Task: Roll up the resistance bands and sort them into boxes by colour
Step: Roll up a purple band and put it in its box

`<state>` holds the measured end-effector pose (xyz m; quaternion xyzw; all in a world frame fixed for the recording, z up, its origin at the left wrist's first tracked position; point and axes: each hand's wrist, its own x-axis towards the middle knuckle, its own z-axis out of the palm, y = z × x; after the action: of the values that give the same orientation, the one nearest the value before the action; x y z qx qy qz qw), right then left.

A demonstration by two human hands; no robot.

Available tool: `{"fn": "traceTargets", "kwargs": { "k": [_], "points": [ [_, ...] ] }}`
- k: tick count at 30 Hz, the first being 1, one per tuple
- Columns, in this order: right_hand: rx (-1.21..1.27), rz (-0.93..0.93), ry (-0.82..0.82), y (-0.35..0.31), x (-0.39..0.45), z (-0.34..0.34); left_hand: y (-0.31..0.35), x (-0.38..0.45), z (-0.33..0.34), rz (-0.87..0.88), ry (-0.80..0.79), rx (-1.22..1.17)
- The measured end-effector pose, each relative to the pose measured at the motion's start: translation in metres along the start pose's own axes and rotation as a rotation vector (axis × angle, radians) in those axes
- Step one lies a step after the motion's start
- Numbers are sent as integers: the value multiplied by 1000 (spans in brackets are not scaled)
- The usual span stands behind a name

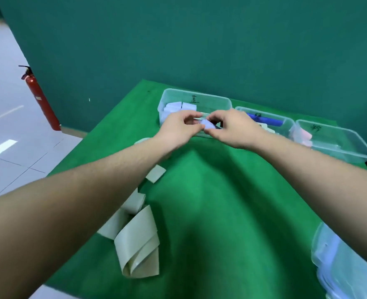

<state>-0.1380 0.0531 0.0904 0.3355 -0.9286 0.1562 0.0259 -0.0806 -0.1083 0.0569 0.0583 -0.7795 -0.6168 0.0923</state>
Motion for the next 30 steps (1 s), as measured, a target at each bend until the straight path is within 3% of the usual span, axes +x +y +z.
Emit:
{"fn": "traceTargets", "kwargs": {
  "k": [3,5,7,15,22,30],
  "points": [
    [149,89,-27,25,39,-1,-6,29,-10,174,29,480],
    [159,129,-43,43,66,0,-15,45,-18,278,51,828],
    [110,144,-93,56,90,4,-24,57,-22,349,59,1023],
    [-143,145,-285,73,155,45,-48,80,-25,505,37,1103],
    [-367,98,-297,74,171,59,-56,89,-24,479,28,1048],
    [-465,70,-192,73,167,62,-56,95,-24,489,26,1058]
  ]
}}
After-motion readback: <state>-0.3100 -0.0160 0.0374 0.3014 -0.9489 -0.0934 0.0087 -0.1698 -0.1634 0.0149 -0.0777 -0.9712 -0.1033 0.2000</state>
